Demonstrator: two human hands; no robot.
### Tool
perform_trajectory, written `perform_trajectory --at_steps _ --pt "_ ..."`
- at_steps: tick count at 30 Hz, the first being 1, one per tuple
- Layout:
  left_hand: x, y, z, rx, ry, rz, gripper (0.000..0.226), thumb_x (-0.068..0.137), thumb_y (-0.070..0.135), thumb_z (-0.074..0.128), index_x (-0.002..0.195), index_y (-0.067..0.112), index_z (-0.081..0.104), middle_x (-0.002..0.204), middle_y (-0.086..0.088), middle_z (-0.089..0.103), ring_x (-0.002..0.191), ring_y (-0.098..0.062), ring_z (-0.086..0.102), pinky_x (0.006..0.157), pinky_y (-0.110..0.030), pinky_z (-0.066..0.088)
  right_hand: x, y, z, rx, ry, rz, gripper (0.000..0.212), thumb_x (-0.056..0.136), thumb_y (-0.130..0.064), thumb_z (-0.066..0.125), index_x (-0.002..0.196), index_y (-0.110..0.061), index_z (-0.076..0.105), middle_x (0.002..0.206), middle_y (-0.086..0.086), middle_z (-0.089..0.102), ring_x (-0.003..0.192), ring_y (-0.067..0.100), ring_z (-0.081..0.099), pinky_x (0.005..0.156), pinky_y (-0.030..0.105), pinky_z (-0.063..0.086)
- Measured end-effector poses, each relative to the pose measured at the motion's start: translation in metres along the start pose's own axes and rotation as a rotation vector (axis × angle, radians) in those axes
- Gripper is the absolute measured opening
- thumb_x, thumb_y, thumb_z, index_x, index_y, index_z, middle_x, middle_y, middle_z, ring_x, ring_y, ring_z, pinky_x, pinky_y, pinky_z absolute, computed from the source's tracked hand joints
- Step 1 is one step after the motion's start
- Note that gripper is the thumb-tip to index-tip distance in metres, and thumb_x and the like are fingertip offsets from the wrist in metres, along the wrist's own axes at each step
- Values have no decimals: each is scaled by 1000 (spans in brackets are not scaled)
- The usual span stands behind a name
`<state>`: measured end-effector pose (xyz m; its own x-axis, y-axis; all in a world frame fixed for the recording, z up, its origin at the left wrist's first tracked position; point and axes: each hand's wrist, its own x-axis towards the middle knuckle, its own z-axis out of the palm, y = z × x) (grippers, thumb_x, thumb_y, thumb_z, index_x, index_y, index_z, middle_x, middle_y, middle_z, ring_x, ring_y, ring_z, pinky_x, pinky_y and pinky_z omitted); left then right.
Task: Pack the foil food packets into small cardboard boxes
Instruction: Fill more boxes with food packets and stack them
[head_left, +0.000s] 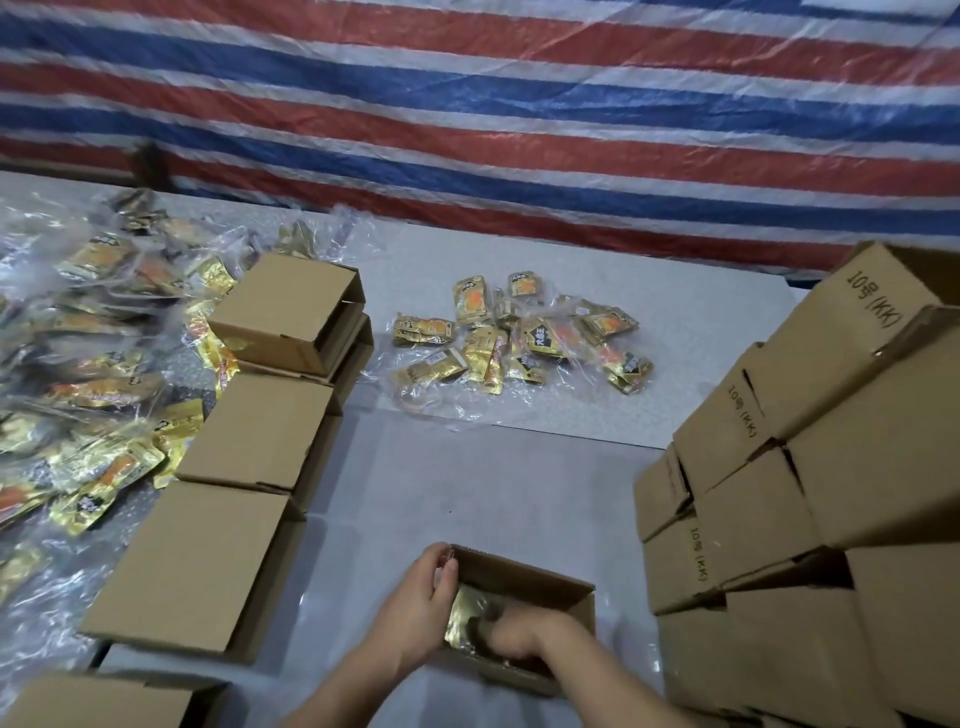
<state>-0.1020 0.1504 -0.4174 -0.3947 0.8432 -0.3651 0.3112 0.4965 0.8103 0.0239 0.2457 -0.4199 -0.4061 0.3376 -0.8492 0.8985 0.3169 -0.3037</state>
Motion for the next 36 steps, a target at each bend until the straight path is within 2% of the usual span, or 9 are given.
perform_trajectory --at_steps 3,5,7,9,11,15,22,29,36 --pt "0 3 -3 17 -2 -4 20 104 33 36 113 27 53 104 10 63 100 -2 58 93 -28 44 -7 2 -1 -11 152 -44 40 96 -41 41 119 -20 65 130 9 64 119 27 59 93 29 45" --pt "1 3 -5 -9 -21 -18 19 104 31 36 111 28 53 102 7 64 96 -3 60 87 -23 47 -16 5 -5 38 336 -108 31 96 -42 45 87 -21 65 102 5 72 98 23 66 76 27 45" --pt "4 4 -9 -38 -47 -32 18 104 28 37 108 31 54 101 6 65 95 -3 62 76 -11 46 -30 7 -12 132 527 -187 37 95 -44 47 66 -21 52 70 -5 62 68 9 57 61 27 39" --pt "14 7 -16 -35 -48 -35 19 105 30 37 110 29 55 106 13 62 102 -2 58 76 -6 37 -41 10 -26 189 749 -265 35 93 -42 47 65 -21 49 63 -7 52 62 5 49 58 23 37" --pt "31 16 -26 10 -36 -33 23 104 37 37 119 28 52 109 17 56 109 -5 52 82 -11 32 -44 17 -43 160 894 -321 24 95 -37 46 81 -24 61 80 -9 58 79 7 53 73 28 45" --pt "99 41 -51 175 63 41 41 102 35 42 134 11 51 131 -6 57 122 -22 53 103 -32 40 -33 38 -63 -19 755 -133 37 102 -41 39 123 -19 60 123 0 60 116 21 54 99 35 40" --pt "262 64 -91 539 151 79 43 99 29 50 132 1 47 131 -21 55 118 -36 52 95 -40 42 -12 61 -79 444 788 -117 29 101 -35 50 72 -30 52 78 -8 55 76 1 53 72 24 40" --pt "368 34 -86 983 -11 63 90 77 51 74 145 12 30 138 -15 49 125 -32 48 99 -42 42 13 70 -89 633 925 -107 15 94 -29 63 85 -41 60 87 -16 68 90 -13 58 74 2 40" --pt "395 9 -72 871 63 56 76 69 54 79 122 12 45 110 -12 56 98 -27 53 83 -39 50 27 82 -90 642 875 -58 13 94 -32 62 94 -44 57 91 -13 67 92 -15 56 76 3 40"
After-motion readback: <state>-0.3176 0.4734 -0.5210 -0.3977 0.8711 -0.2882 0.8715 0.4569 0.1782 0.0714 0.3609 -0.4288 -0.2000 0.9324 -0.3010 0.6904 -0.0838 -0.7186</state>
